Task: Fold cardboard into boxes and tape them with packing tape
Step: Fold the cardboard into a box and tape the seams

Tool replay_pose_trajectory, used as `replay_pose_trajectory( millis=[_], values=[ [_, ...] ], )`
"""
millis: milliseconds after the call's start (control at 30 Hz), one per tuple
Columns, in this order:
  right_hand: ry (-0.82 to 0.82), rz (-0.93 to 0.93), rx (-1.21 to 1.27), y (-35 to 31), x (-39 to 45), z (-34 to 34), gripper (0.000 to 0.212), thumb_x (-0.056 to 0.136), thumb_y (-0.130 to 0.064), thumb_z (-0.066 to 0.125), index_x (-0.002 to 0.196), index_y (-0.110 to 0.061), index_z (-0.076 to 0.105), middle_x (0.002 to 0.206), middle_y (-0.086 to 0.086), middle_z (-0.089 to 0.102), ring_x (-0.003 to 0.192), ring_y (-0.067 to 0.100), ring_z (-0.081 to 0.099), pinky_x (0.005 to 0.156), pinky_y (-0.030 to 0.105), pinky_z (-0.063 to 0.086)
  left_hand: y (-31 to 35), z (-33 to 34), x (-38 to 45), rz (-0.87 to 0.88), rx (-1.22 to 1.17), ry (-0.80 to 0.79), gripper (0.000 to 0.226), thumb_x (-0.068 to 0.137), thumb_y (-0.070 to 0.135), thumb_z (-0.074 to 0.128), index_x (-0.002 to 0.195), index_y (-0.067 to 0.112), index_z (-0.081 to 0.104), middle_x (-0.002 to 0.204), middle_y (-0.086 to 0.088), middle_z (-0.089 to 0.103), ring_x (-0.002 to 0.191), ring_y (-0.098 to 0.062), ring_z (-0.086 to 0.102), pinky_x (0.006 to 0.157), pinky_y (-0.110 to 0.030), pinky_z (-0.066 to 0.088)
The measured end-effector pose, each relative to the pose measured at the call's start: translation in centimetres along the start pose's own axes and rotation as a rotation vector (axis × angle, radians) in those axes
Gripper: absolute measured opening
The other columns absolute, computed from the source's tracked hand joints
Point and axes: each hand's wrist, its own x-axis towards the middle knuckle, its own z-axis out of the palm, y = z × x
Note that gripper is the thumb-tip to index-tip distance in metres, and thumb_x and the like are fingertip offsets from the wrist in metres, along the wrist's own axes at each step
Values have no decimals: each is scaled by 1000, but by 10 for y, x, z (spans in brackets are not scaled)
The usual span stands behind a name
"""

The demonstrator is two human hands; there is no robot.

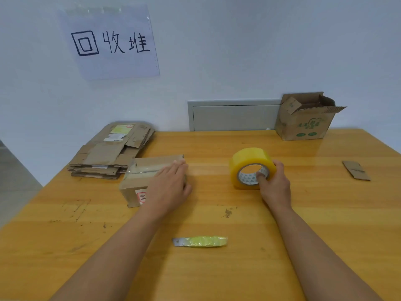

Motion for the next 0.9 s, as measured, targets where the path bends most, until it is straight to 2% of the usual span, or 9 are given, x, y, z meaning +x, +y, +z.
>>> replay_pose_trajectory(
  millis=[133,233,467,533,633,700,767,833,900],
  values=[
    [125,-47,28,-1,0,-2,42,95,-20,61,135,-14,50,126,18,56,112,38,53,86,41,43,-22,-7,-12,-57,8,9,57,88,40,42,141,20,50,149,4,49,128,-16,55,102,-31,44],
    [123,-56,22,1,0,0,44,95,-21,62,136,-12,50,128,18,55,114,37,52,88,42,43,-25,-7,-12,-23,10,-18,58,91,42,38,144,21,47,154,5,43,135,-16,48,106,-34,41],
    [152,-31,83,0,1,1,75,85,-25,76,144,-6,34,134,21,42,118,38,46,96,46,42,-25,-7,-12,-10,21,-61,59,98,45,34,153,22,35,162,8,25,149,-13,24,118,-34,26],
    [253,-138,50,-4,-1,-1,78,81,-22,75,144,-5,33,132,23,40,120,40,42,100,50,38,-26,-7,-11,-5,20,-70,61,99,45,37,155,24,28,164,9,19,151,-11,18,119,-32,23],
    [389,-531,-72,-25,-20,-4,60,79,-26,59,130,0,45,122,23,49,116,34,43,99,46,33,-25,-7,-11,-6,17,-67,63,100,46,37,157,24,24,165,9,16,151,-11,16,119,-32,21],
    [178,-739,-42,-42,-43,-1,44,83,-32,54,116,-2,56,104,13,57,100,23,49,88,39,41,-25,-7,-10,-10,22,-67,64,100,47,37,157,24,23,165,9,15,151,-11,16,119,-32,20],
    [-371,-726,-45,-56,-70,0,39,83,-48,54,106,-17,62,88,-7,55,80,9,49,73,31,43,-25,-7,-9,-16,24,-69,64,99,47,37,157,23,23,165,9,15,151,-11,16,119,-31,21],
    [-857,-620,-256,-63,-92,2,37,79,-67,55,99,-36,56,86,-16,52,80,5,49,74,29,45,-25,-6,-10,-21,15,-66,64,99,47,38,157,23,25,164,9,17,151,-12,17,119,-32,21],
    [-1065,-678,-474,-65,-104,2,30,84,-64,60,94,-36,50,91,-16,49,87,5,45,79,27,43,-26,-5,-11,-18,13,-62,64,98,46,40,156,21,27,164,7,20,150,-13,20,120,-33,21]
  ],
)
